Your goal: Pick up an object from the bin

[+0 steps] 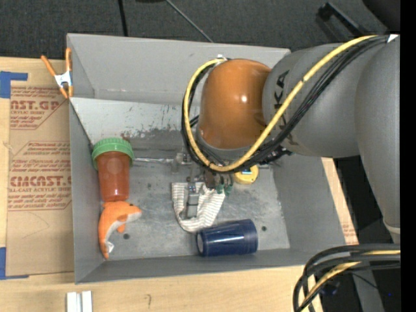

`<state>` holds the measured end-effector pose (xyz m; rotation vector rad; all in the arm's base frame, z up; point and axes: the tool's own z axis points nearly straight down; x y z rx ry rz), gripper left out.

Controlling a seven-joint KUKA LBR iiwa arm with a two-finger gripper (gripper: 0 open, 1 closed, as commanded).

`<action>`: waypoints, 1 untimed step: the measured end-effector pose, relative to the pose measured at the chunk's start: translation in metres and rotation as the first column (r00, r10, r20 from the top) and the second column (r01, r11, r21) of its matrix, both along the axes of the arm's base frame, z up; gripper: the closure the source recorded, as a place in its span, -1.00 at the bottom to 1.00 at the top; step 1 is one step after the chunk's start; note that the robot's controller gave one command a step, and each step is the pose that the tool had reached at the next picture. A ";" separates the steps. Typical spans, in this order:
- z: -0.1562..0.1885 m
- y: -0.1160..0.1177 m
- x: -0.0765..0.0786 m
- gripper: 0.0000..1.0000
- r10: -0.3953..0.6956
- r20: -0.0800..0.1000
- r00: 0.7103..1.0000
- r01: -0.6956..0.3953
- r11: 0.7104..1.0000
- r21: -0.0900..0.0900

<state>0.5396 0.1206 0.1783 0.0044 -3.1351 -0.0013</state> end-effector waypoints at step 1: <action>0.004 -0.001 0.002 -1.00 -0.002 0.008 1.000 0.002 1.000 0.001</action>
Offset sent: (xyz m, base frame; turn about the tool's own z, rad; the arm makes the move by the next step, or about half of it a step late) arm 0.0200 0.1250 -0.1083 -0.1532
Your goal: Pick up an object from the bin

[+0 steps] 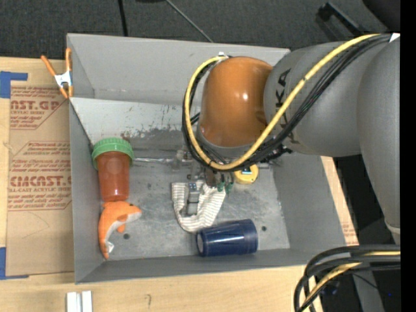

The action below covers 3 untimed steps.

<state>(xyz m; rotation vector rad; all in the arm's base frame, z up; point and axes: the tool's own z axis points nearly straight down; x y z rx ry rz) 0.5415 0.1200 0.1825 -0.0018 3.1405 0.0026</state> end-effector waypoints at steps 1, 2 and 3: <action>-0.060 0.069 0.012 -1.00 0.084 0.005 0.996 -0.084 0.996 -0.001; -0.071 0.092 0.016 -1.00 0.109 -0.008 0.994 -0.109 0.994 -0.006; -0.063 0.113 0.005 -1.00 0.427 0.002 0.904 -0.427 0.904 -0.005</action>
Offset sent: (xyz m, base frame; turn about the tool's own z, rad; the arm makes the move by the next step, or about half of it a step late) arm 0.0201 0.0948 -0.0567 -0.1145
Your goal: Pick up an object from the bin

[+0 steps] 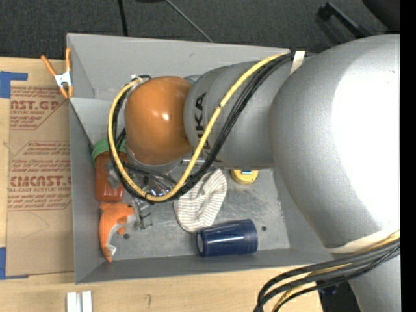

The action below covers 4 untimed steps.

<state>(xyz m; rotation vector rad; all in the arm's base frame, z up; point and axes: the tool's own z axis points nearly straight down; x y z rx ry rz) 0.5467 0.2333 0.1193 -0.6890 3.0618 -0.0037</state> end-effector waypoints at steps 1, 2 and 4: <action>-0.044 0.019 -0.007 -1.00 0.191 0.017 0.981 -0.192 0.981 0.013; -0.048 0.015 -0.026 1.00 0.194 0.002 0.981 -0.194 0.981 0.006; -0.004 0.016 -0.025 1.00 0.194 0.002 0.981 -0.194 0.981 0.003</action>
Offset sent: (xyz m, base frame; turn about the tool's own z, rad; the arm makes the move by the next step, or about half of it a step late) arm -0.0270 0.0128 -0.0493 -0.1956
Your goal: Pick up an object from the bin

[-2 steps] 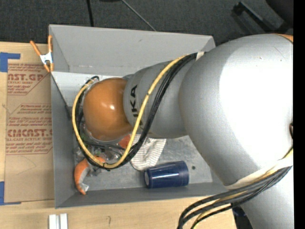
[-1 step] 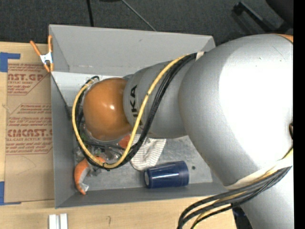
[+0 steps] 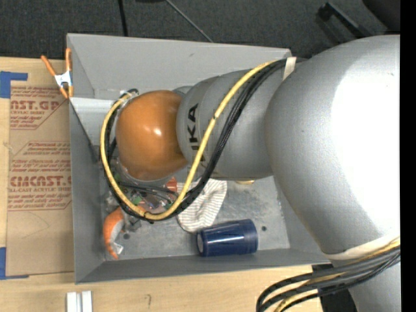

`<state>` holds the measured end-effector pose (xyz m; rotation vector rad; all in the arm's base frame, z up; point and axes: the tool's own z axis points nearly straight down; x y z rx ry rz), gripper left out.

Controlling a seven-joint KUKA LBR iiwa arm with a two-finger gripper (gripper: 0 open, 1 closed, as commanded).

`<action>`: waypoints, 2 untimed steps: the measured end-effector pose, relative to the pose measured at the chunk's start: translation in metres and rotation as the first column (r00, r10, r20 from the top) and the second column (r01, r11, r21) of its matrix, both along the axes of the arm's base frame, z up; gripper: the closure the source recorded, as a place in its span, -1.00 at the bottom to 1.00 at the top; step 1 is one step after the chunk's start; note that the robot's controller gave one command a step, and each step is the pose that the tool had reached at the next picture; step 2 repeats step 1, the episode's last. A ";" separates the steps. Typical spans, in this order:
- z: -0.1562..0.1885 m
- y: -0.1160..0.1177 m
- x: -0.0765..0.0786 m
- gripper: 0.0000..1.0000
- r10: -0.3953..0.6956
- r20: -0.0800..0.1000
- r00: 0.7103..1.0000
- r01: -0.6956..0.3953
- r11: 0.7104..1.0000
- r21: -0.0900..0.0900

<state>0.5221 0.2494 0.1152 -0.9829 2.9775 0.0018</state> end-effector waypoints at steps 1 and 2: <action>0.069 0.000 0.000 1.00 0.000 0.003 1.000 0.000 1.000 0.001; 0.069 0.000 0.000 1.00 0.000 0.003 1.000 0.000 1.000 0.001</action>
Offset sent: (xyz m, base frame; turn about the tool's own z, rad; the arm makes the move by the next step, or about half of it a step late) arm -0.0001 0.0000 0.0553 0.0000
